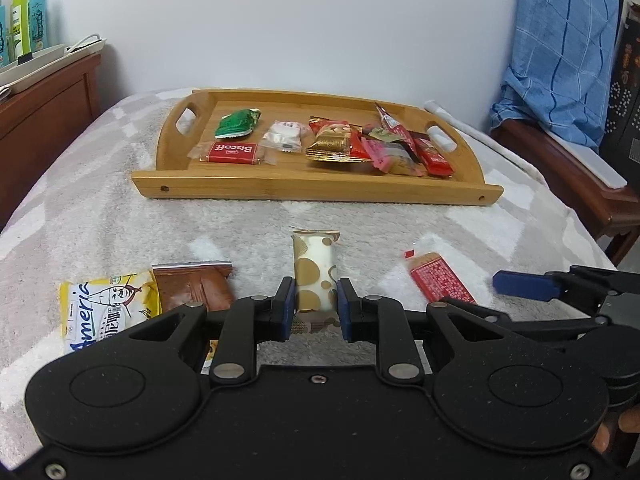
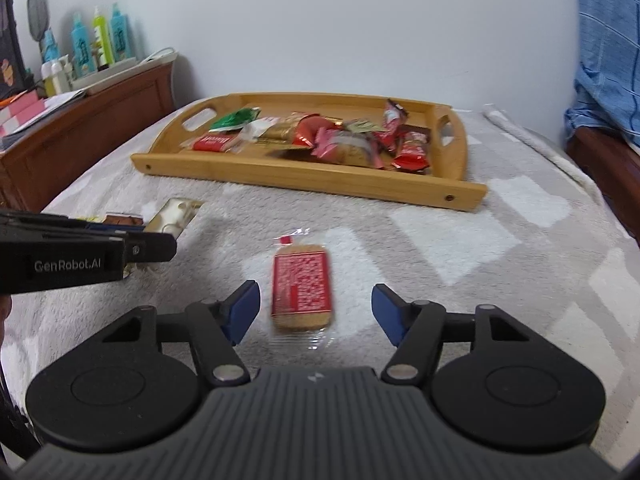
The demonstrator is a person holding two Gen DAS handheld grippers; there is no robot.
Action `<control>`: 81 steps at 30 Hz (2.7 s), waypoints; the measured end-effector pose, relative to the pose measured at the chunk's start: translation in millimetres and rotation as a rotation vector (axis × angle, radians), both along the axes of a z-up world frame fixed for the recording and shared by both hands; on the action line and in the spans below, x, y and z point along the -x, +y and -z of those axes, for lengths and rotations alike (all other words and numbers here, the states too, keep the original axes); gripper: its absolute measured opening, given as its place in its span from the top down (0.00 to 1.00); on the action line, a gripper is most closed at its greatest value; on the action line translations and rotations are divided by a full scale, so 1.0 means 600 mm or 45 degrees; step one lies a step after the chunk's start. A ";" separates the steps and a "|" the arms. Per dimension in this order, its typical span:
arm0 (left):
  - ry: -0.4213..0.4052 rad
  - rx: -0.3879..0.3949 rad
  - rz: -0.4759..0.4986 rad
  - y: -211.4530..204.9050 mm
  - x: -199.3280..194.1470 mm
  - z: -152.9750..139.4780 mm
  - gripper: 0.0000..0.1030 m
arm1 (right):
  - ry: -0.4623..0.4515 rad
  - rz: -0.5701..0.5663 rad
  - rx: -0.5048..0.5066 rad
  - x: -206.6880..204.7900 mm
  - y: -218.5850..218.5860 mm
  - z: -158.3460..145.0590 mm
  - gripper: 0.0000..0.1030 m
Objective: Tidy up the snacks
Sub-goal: 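Grasp the white-gold bar with the left tool while the right tool grasps the red biscuit pack, then lift the white-gold bar with the left tool while the right tool lifts the biscuit pack toward the tray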
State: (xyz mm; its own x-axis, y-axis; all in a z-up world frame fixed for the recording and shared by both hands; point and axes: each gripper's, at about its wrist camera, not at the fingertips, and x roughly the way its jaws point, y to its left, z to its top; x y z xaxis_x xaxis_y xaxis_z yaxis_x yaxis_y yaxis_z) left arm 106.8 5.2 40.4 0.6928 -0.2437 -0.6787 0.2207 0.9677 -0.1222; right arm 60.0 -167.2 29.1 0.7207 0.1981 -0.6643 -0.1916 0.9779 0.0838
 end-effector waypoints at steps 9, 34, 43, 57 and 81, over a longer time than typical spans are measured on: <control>0.010 0.001 -0.007 -0.002 -0.003 0.005 0.80 | 0.036 -0.034 0.013 -0.020 0.017 0.011 0.32; 0.021 0.018 -0.023 -0.005 0.000 0.010 0.80 | -0.007 0.029 0.012 -0.018 0.016 0.008 0.62; 0.020 0.017 -0.030 -0.004 0.004 0.008 0.80 | -0.030 0.061 -0.017 -0.013 0.009 0.002 0.63; -0.022 0.015 -0.033 -0.003 -0.026 -0.016 0.80 | -0.131 0.114 -0.145 -0.013 -0.013 -0.047 0.64; -0.098 0.131 -0.082 0.014 -0.233 -0.078 0.80 | -0.168 0.308 -0.295 -0.211 -0.106 -0.083 0.64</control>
